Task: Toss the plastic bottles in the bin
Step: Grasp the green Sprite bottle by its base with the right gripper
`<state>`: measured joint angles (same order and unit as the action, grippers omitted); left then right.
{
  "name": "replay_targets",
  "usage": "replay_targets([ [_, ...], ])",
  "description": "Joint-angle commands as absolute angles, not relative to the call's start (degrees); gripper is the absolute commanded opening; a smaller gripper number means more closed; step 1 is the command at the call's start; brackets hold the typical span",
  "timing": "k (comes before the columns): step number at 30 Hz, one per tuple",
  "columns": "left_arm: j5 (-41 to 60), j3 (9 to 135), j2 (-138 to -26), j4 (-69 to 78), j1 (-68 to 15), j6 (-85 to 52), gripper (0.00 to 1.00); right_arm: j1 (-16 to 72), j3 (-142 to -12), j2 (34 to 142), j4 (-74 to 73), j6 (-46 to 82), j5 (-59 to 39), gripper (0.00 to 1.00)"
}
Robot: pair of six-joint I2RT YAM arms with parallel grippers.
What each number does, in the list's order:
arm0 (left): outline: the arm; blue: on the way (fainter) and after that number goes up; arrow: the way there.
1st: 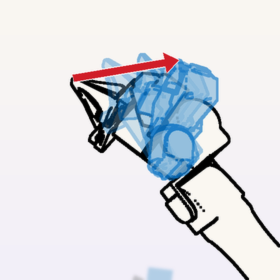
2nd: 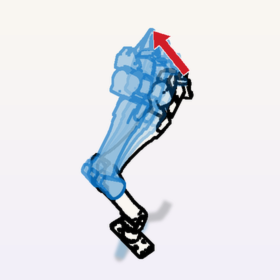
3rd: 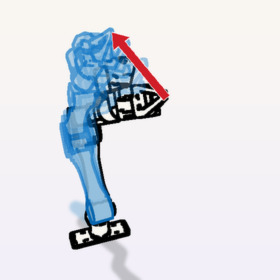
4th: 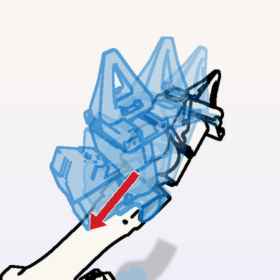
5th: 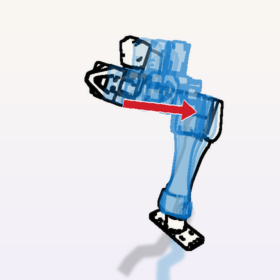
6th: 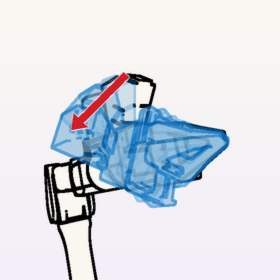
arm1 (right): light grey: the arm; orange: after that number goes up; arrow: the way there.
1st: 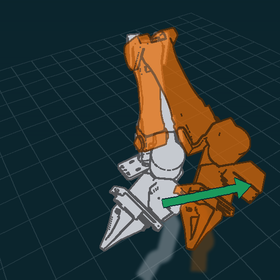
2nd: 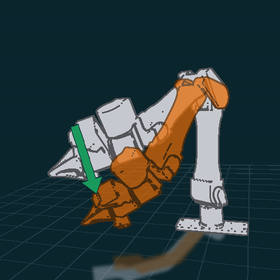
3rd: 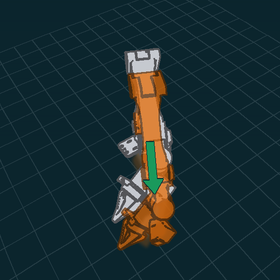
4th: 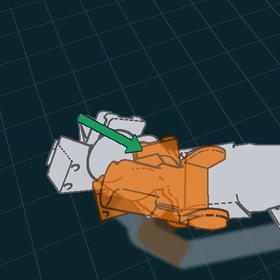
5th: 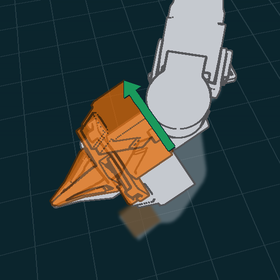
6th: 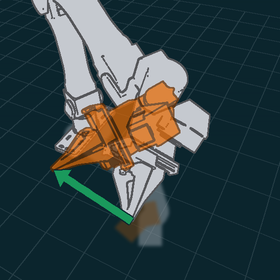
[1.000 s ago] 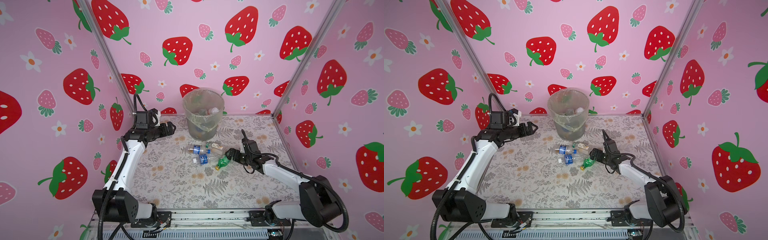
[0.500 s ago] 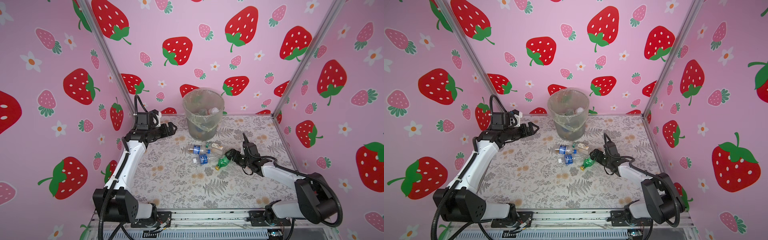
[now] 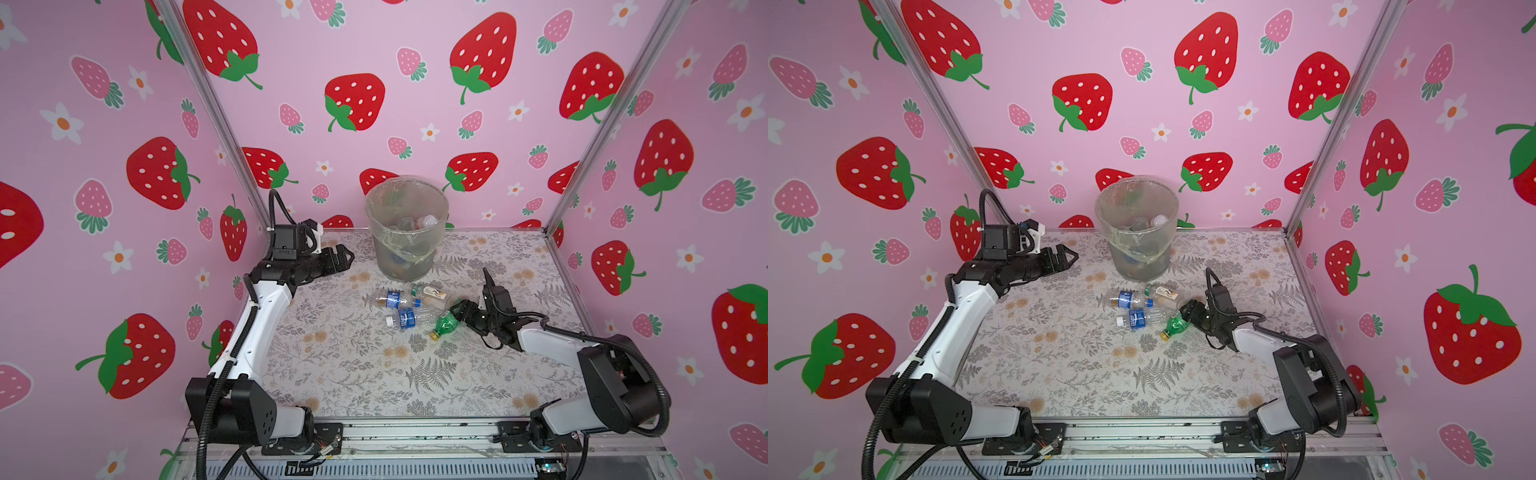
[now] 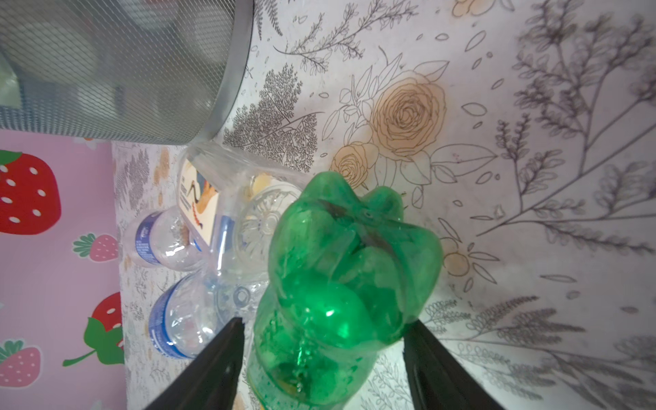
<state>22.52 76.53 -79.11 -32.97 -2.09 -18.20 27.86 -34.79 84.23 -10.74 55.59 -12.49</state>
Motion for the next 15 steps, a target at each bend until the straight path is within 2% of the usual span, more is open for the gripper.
replay_targets([
  [1, 22.24, 77.61, -77.76, -33.42, -1.87, -17.31, 0.99, 27.47, -36.16, 85.98, -11.34, 55.91, -12.3, 0.71],
  [15, 21.71, 77.87, -77.41, -33.82, -1.91, -16.99, 0.99, 27.25, -38.87, 90.41, -11.81, 54.25, -11.8, 0.74],
])
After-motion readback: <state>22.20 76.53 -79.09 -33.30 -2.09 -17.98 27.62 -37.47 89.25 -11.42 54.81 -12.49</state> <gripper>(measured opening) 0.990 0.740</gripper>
